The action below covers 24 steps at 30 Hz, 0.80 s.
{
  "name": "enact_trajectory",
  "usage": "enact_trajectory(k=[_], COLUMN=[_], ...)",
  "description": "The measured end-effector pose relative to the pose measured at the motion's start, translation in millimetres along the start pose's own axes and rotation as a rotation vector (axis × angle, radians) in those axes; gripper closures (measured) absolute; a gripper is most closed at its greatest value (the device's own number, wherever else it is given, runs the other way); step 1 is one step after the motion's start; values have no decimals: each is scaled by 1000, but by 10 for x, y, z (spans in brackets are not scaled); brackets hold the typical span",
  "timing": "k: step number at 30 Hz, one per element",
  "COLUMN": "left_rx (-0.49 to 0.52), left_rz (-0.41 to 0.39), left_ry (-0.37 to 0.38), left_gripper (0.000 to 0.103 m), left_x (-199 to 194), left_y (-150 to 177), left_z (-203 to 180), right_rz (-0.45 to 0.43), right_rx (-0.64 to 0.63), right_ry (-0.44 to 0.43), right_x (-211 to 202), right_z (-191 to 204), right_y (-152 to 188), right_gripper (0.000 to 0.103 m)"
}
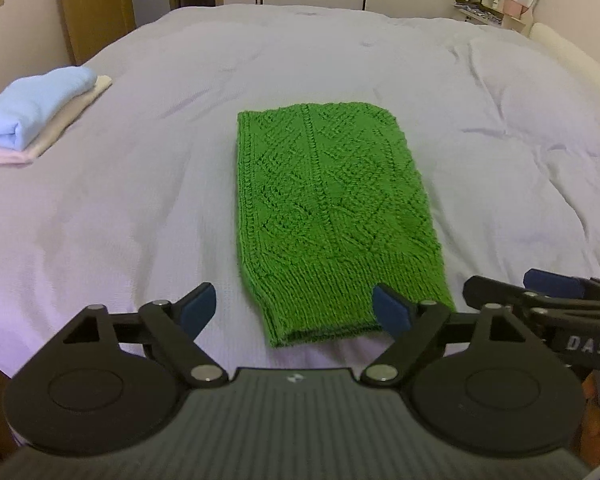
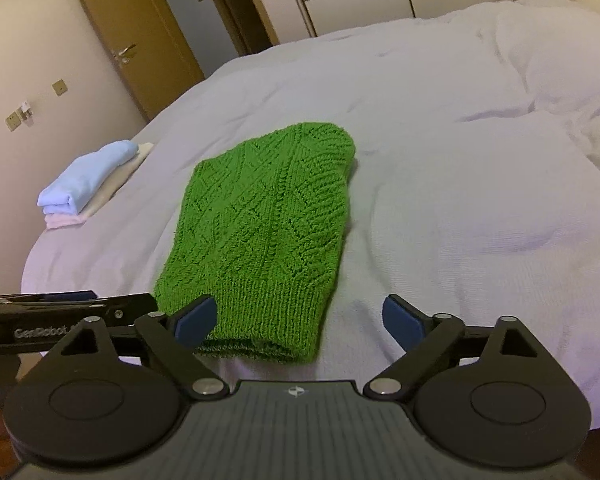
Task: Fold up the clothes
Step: 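Release the vest end and pull both grippers back from the vest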
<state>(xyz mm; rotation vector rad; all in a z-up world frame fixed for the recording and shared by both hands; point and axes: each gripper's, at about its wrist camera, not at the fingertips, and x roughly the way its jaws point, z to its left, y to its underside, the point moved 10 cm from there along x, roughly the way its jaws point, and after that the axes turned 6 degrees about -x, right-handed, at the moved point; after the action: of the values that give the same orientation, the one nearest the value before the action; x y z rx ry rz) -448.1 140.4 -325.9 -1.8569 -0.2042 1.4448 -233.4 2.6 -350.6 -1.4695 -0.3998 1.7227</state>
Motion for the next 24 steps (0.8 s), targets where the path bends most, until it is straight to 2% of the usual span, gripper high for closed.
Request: enact_trajectory(k=[8,20,24], left_rx=[23,28,25], left_rz=[-16,-47,-60], left_ry=[-9,-34,-16], left_gripper=[17,15,12], left_x=[-217,-487,-548], left_y=[133,333,406], left_z=[-48,90,138], right_rz=[11,-23,-48], right_rx=[-7,-11,-2], right_ry=[19,19,13], right_x=[-128,-327,-397], right_z=[26,132,164], right_y=[118,257,321], right_gripper=[10,9,9])
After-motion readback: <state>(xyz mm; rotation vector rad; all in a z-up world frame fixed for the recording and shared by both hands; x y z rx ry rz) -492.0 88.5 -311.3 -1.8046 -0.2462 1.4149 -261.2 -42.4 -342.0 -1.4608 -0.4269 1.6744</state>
